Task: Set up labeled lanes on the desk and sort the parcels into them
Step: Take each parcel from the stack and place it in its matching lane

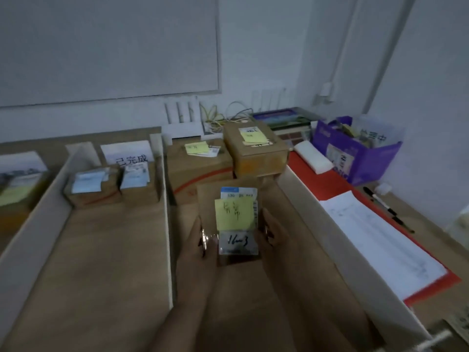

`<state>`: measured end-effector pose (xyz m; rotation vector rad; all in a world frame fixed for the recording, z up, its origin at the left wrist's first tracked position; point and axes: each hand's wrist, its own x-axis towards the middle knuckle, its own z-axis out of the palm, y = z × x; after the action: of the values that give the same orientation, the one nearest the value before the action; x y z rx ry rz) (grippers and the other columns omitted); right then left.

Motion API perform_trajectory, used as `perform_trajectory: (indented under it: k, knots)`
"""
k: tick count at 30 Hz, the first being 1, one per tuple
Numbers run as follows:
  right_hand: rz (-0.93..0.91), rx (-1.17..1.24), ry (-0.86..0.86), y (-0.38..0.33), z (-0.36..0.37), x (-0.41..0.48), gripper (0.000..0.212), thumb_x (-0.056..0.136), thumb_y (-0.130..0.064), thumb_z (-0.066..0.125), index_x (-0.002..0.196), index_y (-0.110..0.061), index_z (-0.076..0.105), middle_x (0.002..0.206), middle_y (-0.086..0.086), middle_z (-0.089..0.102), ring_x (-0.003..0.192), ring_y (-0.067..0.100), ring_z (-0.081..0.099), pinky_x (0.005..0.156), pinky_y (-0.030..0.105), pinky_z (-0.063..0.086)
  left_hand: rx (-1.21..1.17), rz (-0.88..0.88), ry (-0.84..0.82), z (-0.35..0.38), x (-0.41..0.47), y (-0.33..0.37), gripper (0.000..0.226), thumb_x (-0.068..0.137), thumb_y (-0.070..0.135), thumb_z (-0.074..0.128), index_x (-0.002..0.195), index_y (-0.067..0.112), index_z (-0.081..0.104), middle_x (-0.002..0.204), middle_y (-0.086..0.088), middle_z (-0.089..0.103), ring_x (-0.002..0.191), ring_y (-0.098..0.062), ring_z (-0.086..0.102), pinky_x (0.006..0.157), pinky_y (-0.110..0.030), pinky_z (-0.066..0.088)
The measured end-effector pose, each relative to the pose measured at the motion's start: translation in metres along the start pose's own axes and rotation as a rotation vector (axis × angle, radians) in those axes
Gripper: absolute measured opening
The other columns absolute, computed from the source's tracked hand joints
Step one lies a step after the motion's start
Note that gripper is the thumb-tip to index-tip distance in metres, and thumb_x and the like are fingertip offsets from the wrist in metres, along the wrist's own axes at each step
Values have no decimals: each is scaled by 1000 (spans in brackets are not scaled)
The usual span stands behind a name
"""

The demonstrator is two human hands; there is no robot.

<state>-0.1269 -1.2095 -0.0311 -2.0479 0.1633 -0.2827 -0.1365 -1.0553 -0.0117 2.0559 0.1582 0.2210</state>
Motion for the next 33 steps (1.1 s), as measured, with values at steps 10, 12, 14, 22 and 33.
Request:
perform_trajectory:
  k: [10,12,14,22,33]
  knots:
    - [241,-207,-299,42,46,61,52,92,-40,55,141,-28,43,135,-3,55,115,14,55,87,24,42,273,-378,-38,48,53,-41,56,100,32,36,151,27,15,135,-14,54,119,-32,53,96,-36,44]
    - [209,-280,-337,45,55,74,52,92,-47,53,140,-32,43,132,-4,58,112,15,57,92,28,45,324,-377,-2,51,67,-45,54,101,29,35,151,24,16,136,-15,52,119,-33,53,95,-35,43]
    - [171,-293,-378,43,65,87,51,93,-48,49,141,-34,41,126,-5,62,102,13,61,85,30,49,365,-385,24,53,84,-47,53,101,25,34,151,21,18,139,-15,50,121,-32,52,95,-33,42]
    - [105,-288,-396,32,104,136,44,95,-42,48,138,-35,40,121,-5,64,99,11,63,65,21,50,458,-391,64,52,142,-67,53,102,23,31,151,15,16,138,-18,48,120,-35,52,94,-37,43]
    - [71,-309,-392,29,106,139,59,95,-50,42,148,-34,23,130,3,57,110,20,58,84,31,51,410,-418,107,50,147,-70,51,101,25,31,150,16,18,143,-18,41,123,-33,48,96,-37,41]
